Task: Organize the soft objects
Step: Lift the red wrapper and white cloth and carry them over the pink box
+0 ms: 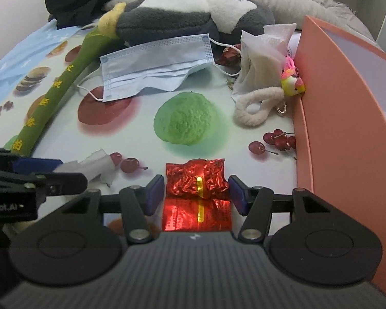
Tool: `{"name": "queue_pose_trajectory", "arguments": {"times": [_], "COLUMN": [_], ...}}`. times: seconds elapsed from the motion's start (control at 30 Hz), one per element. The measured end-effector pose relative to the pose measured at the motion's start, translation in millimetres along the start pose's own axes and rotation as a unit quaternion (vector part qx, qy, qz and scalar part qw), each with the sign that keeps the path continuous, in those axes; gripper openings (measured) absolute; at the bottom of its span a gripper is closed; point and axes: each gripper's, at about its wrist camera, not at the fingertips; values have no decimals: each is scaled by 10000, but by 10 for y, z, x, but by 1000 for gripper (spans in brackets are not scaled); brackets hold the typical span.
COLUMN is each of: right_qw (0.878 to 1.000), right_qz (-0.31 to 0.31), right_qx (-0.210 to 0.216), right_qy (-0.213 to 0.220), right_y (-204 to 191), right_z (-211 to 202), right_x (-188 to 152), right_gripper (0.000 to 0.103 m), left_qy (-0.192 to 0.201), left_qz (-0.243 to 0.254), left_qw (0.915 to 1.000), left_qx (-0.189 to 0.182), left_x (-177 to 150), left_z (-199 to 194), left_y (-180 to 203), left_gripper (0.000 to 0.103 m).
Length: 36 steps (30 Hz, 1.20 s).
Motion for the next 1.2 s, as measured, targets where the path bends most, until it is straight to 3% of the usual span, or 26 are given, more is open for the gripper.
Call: {"name": "queue_pose_trajectory", "arguments": {"times": [0.27,0.87,1.2], "right_qw": [9999,9973,9917], "right_qz": [46,233,414], "right_qx": [58,204,151], "right_qy": [137,662,1208], "right_y": [1,73,238], "right_z": [-97,-803,-1267], "right_x": [9,194,407], "right_gripper": [55,55,55], "left_qy": [110,506,921], "left_qz": [-120,-332,-201], "left_qw": [9998,9980,9955], "left_qx": [124,158,-30], "left_x": [3,147,488], "left_z": [-63,-521,-838], "left_y": [43,256,532], "left_gripper": [30,29,29]}}
Point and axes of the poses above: each gripper's, at about its wrist camera, not at the fingertips, and z roughly the way its jaws point, y to its right, x to its top, and after that the axes turned 2 degrees about -z, right-handed
